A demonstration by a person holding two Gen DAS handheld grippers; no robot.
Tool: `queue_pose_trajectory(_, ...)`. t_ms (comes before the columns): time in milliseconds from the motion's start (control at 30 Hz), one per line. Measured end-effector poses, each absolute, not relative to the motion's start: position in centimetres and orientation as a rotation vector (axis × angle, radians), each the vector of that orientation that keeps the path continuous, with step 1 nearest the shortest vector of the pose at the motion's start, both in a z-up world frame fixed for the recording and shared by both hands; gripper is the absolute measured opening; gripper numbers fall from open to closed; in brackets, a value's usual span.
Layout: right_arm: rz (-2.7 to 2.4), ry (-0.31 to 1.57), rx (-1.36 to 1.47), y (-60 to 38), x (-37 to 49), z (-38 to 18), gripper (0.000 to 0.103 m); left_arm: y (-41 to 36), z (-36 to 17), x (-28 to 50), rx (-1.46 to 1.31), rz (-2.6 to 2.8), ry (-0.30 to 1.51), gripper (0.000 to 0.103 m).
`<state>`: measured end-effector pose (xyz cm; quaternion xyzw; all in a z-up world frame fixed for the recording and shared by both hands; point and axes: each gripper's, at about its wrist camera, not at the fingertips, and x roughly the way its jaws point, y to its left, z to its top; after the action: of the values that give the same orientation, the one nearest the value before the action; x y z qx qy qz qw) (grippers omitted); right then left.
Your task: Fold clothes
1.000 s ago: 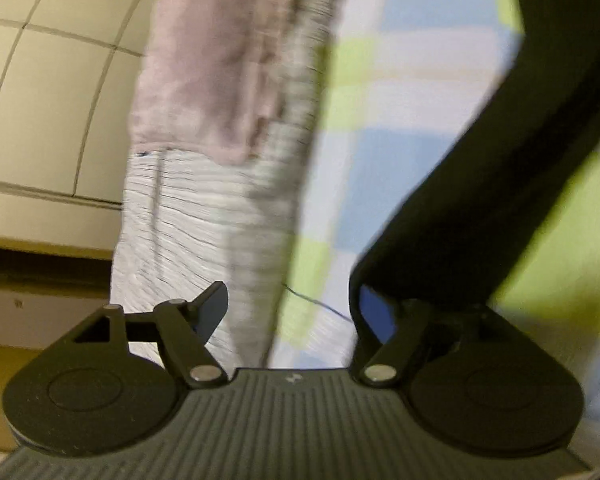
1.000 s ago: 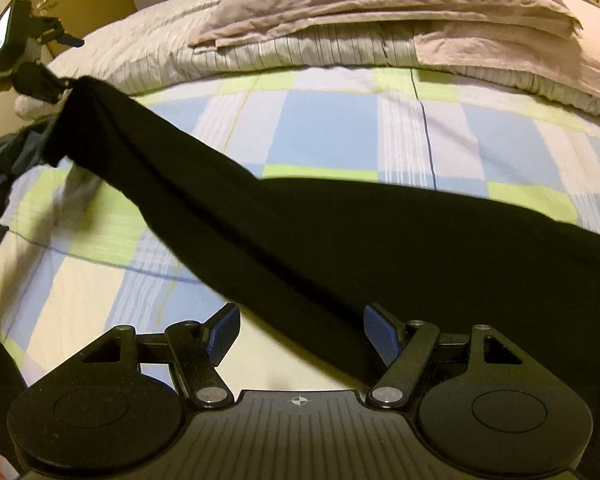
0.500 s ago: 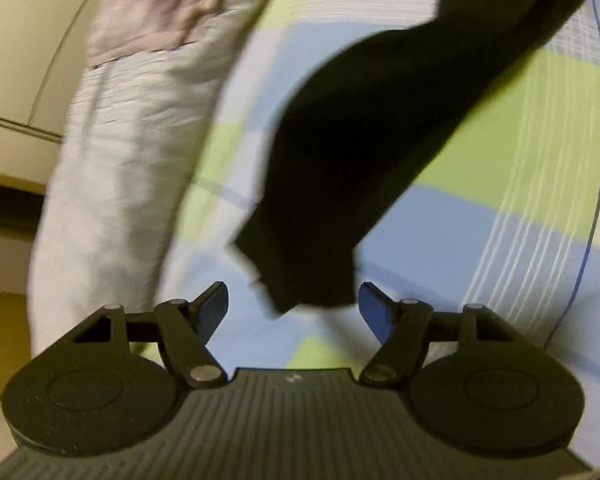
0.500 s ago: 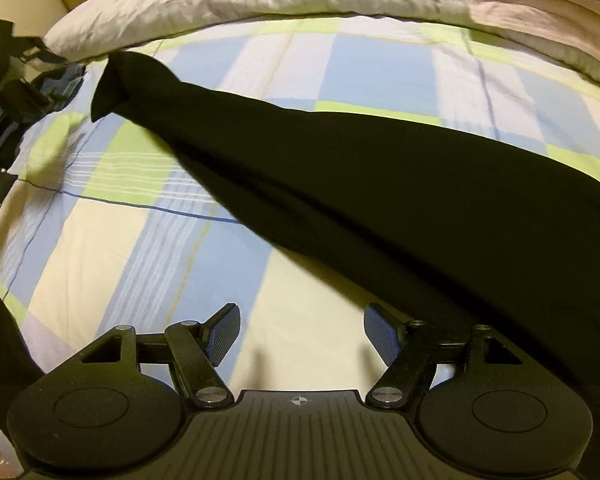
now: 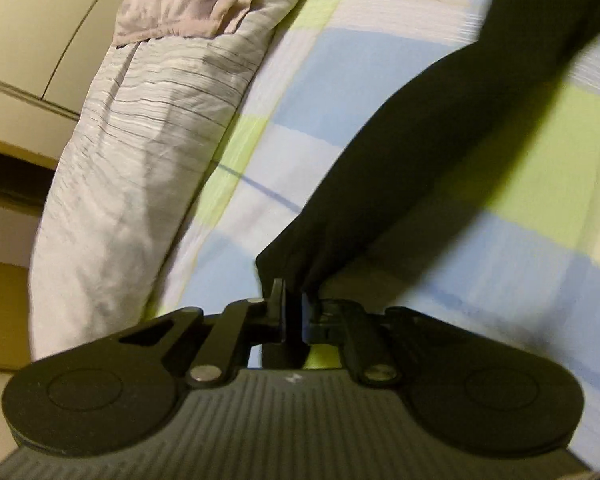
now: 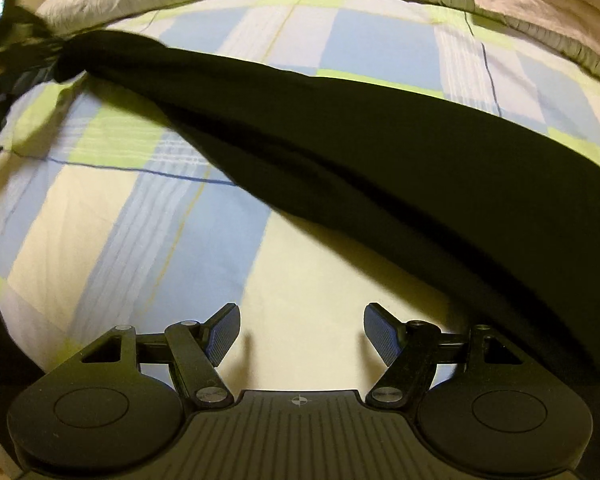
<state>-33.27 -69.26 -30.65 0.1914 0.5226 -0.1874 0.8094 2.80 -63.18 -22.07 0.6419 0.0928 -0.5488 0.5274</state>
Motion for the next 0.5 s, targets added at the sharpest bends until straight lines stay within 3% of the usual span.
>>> queue_pose_trajectory(100,-0.368,1.093,0.398,-68.8,-32.2,-29.6,0.072,-62.9,-17.8,3.3,1.607,-1.296,0.261,0.009)
queue_pose_trajectory(200,-0.360,1.068,0.381,-68.7,-31.8,-28.7,0.072,-65.6,-16.2,4.8,1.628,-1.138,0.179,0.015)
queue_pose_trajectory(267,-0.363,1.053,0.372,-68.8,-31.7,-28.2,0.072,-67.4,-16.4,6.0,1.582,-1.038,0.133,0.029)
queue_pose_trajectory(500,-0.406,1.042,0.364,-68.6,-32.0,-27.7,0.072,-64.7,-21.0,1.5,1.528,-1.280,0.133,0.036)
